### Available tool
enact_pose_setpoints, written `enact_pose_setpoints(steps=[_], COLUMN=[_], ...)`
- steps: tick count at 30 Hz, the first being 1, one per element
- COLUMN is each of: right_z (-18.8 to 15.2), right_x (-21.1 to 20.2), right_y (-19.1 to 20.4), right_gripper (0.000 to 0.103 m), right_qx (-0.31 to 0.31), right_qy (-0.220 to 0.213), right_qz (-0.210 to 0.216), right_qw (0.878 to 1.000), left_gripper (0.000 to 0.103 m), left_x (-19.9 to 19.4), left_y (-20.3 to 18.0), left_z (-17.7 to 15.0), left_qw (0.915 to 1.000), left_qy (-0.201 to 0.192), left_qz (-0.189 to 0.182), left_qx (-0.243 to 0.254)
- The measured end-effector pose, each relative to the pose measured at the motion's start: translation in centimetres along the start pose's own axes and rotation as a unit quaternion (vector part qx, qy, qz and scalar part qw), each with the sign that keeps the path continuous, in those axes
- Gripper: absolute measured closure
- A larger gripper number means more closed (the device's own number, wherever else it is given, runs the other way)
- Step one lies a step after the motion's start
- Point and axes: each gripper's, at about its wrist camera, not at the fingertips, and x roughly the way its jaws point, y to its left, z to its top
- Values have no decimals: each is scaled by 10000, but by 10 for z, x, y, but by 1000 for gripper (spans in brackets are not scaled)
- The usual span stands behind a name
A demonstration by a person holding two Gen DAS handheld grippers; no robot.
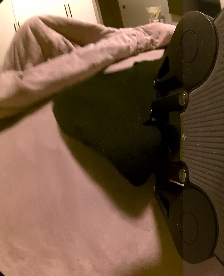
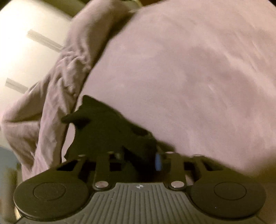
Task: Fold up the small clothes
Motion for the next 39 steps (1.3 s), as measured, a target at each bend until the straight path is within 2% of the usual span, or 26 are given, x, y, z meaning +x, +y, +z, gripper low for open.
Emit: enact_pose_setpoints(steps=[2, 3, 4, 7, 8, 9, 12, 14, 17, 19, 21, 22, 23, 24, 25, 26, 30, 34, 36, 37, 39], right_z=[7, 8, 11, 10, 11, 11, 13, 12, 15, 22, 31, 35, 36, 34, 31, 27, -5, -65, -95, -109, -134], right_x=[-5, -10, -12, -26, -28, -25, 7, 44, 89, 101, 103, 103, 101, 93, 86, 79, 45, 14, 4, 2, 0], right_y=[4, 4, 11, 37, 48, 59, 90, 111, 135, 136, 137, 141, 144, 142, 142, 141, 134, 131, 126, 124, 120], right_gripper=[77, 69, 67, 65, 64, 64, 64, 65, 65, 71, 85, 85, 84, 66, 56, 52, 52, 49, 48, 48, 48], right_qx=[-306, -462, -731, -1531, -1794, -2036, -2531, -2820, -3245, -3356, -3288, -3240, -3220, -3224, -3251, -3313, -3558, -3776, -3760, -3741, -3729], right_qy=[-179, -200, -271, -913, -1094, -1129, -550, -15, 228, 137, -124, -401, -647, -883, -1104, -1174, -924, -387, -71, 72, 358], right_qz=[-326, -552, -812, -1268, -1213, -998, -334, -22, -3, -44, -344, -596, -764, -899, -1176, -1226, -898, -486, -289, -228, -131], right_qw=[9988, 9972, 9936, 9758, 9701, 9674, 9653, 9594, 9456, 9419, 9437, 9433, 9414, 9382, 9318, 9281, 9256, 9239, 9261, 9271, 9271], left_gripper=[81, 80, 78, 64, 56, 43, 24, 22, 18, 18, 16, 16, 15, 14, 14, 13, 12, 13, 25, 27, 41], left_x=[-7, -8, -7, -4, -4, -4, -6, -10, -13, -10, -2, 3, 9, 14, 21, 28, 55, 74, 78, 80, 81], left_y=[-10, -14, -17, -19, -18, -18, -16, -11, -12, -15, -18, -21, -23, -25, -28, -30, -37, -34, -38, -39, -39], left_z=[-1, 0, 0, 2, 3, 4, 7, 13, 22, 28, 34, 37, 41, 44, 48, 52, 64, 71, 72, 72, 71], left_qw=[9994, 9989, 9984, 9963, 9960, 9956, 9935, 9937, 9926, 9916, 9908, 9901, 9893, 9888, 9883, 9876, 9811, 9809, 9790, 9781, 9768], left_qy=[-139, -132, -84, 52, 68, 62, -98, -157, -259, -200, -61, 13, 86, 160, 250, 349, 798, 1080, 1123, 1155, 1164], left_qz=[-57, 38, 213, 563, 608, 668, 929, 977, 988, 935, 856, 813, 774, 719, 634, 544, 424, 160, 102, 125, 201], left_qx=[307, 442, 526, 644, 654, 653, 647, 528, 655, 870, 1048, 1142, 1233, 1302, 1368, 1432, 1712, 1607, 1701, 1727, 1789])
